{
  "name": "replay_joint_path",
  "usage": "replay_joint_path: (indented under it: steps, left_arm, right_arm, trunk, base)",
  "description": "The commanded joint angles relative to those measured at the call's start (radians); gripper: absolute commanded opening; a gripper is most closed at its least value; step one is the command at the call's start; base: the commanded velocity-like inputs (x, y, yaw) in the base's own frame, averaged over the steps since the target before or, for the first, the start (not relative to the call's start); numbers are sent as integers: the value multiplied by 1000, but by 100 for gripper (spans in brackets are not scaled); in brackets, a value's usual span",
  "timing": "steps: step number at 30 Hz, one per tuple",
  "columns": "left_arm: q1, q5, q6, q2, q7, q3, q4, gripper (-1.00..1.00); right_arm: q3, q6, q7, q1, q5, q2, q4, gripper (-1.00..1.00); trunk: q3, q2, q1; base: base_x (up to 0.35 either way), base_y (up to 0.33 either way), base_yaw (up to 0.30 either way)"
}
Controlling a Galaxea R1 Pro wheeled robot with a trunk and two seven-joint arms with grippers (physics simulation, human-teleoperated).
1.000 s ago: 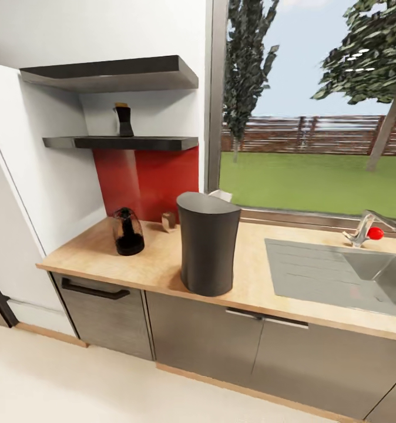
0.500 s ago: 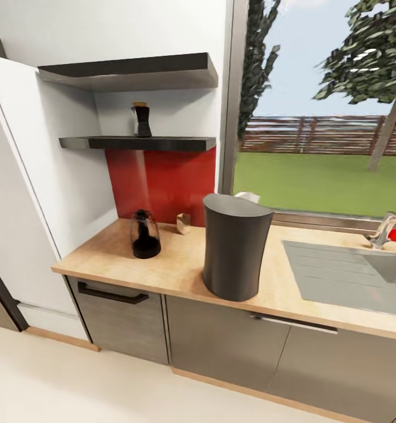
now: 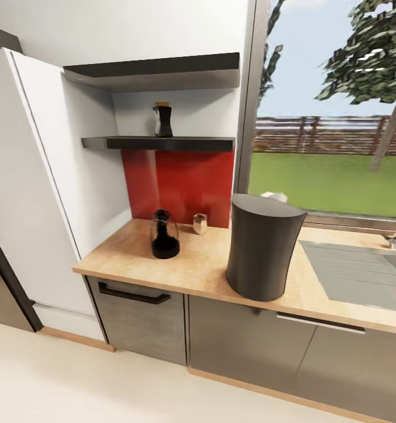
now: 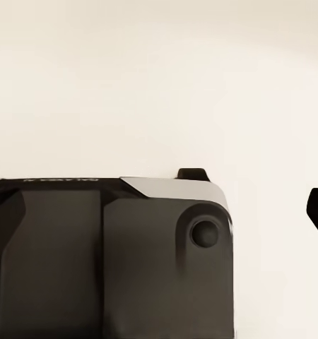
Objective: Set up a coffee station on the kitchen countertop: keep the coffee maker on the countertop, move the bottle of coffee from the kitchen shelf to the counter next to the coffee maker, place a paper coffee filter on top of the coffee maker, put the saucer next to the coffee maker with the coffee cup on the saucer, and place the electric kettle next to the coffee maker.
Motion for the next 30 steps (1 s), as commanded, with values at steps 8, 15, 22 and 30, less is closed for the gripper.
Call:
replay_joint_path:
  steps: [8, 15, 22, 30]
  left_arm:
    - [0, 1, 3, 3, 1, 2, 0, 100]
    - [0, 4, -1, 0, 1, 3, -1, 100]
    - [0, 4, -6, 0, 1, 2, -2, 100]
    - [0, 3, -6, 4, 1, 2, -46, 100]
  right_arm:
    - [8, -4, -7, -1, -12, 4, -2, 100]
    - [2, -3, -7, -1, -13, 1, -2, 100]
    - [2, -3, -7, -1, -13, 0, -2, 100]
    - [2, -1, -4, -1, -14, -25, -3, 100]
  trunk:
    - [-2, -2, 1]
    - [-2, -2, 1]
    - [-2, -2, 1]
    - [-2, -2, 1]
  base:
    - [69, 253, -28]
    - [33, 43, -166]
    - [0, 0, -263]
    - [0, 0, -264]
